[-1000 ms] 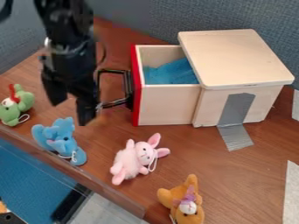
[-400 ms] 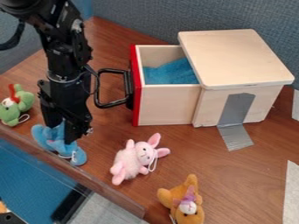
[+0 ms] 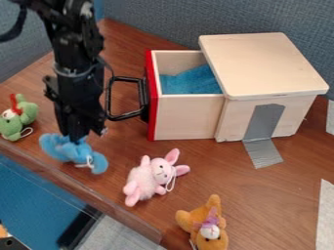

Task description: Move blue toy to on top of the drawer

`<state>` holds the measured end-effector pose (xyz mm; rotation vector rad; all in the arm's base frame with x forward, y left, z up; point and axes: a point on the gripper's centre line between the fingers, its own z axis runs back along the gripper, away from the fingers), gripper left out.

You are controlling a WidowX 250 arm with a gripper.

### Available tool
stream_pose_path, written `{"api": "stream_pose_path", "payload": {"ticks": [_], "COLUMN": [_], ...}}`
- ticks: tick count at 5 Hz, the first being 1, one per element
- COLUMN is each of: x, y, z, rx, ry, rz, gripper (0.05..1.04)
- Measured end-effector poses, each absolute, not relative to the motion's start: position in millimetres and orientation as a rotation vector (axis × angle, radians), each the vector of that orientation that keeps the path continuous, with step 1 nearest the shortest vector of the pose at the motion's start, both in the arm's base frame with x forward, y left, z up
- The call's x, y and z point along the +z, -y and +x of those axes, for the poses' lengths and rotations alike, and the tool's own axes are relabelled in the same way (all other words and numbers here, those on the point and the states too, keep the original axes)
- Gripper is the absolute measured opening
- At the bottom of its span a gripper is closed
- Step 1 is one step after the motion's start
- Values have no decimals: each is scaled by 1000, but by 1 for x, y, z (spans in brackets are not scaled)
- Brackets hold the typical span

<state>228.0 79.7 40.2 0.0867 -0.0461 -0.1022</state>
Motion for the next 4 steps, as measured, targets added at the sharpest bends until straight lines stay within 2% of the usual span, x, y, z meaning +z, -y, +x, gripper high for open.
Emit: {"api": "stream_pose_path", "payload": {"ticks": [1,2,3,4], "x": [72,121,142,146], "y": [-63,-33,3,30], "z": [242,283,329,372], "rx": [-96,-100,-174,-221], "ry": [85,168,211,242], "rz": [67,51,71,69], "gripper": [102,95,95,95]}}
